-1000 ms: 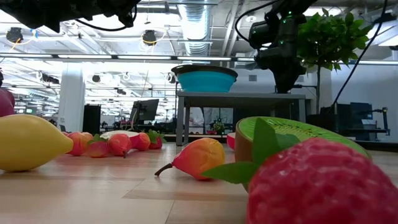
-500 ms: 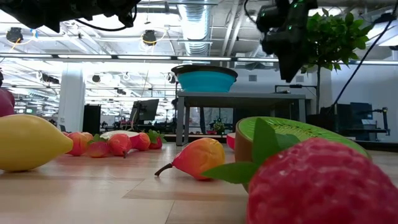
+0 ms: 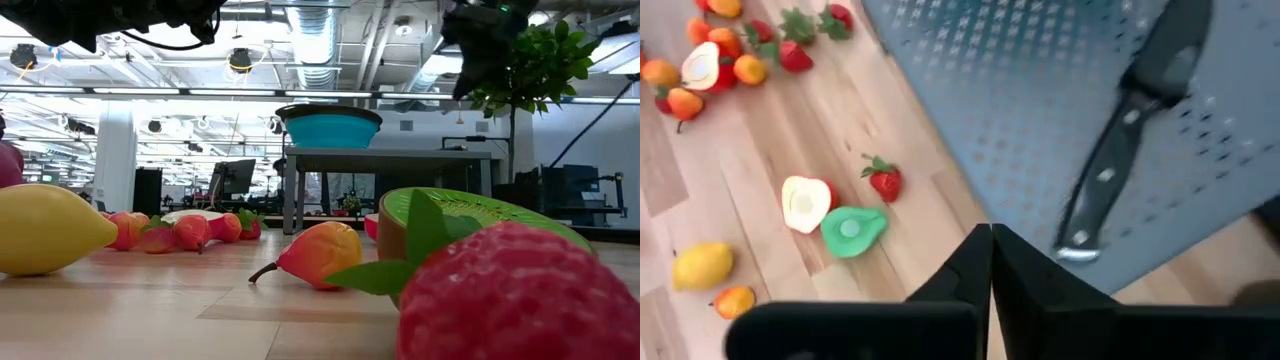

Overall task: Pick & Place Fruit
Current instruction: Put the right apple into the strainer bowl

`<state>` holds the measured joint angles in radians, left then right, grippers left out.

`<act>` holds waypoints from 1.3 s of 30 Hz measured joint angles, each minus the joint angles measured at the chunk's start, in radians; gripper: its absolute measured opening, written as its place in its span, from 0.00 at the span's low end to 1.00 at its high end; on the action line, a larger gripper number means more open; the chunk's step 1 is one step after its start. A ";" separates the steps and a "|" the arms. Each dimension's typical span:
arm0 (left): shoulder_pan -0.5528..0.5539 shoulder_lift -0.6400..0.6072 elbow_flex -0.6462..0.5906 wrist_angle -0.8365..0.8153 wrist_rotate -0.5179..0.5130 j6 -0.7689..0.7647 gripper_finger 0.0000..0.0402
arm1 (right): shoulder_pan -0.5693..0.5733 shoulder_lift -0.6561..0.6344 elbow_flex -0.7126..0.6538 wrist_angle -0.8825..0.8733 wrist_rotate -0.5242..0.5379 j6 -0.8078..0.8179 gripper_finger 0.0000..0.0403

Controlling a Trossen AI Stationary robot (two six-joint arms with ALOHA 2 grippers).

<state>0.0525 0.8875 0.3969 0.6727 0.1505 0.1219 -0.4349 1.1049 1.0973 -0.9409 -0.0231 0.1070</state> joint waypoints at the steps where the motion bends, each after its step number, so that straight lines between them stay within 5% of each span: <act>1: 0.000 0.000 0.000 0.000 0.000 0.000 0.01 | 0.010 -0.032 -0.048 0.033 0.000 0.016 0.02; 19: 0.000 0.000 0.000 0.000 0.000 -0.002 0.01 | 0.307 -0.493 -0.681 0.762 -0.003 0.130 0.00; 27: 0.000 0.000 0.000 0.001 0.000 -0.034 0.01 | 0.411 -0.496 -0.810 1.034 0.001 0.200 0.00; 39: 0.000 0.000 0.000 0.001 -0.075 -0.180 0.01 | 0.548 -0.368 -0.811 1.044 0.217 0.383 0.00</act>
<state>0.0524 0.8875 0.3969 0.6737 0.0754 -0.0577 0.1129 0.7365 0.2867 0.1029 0.1940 0.4902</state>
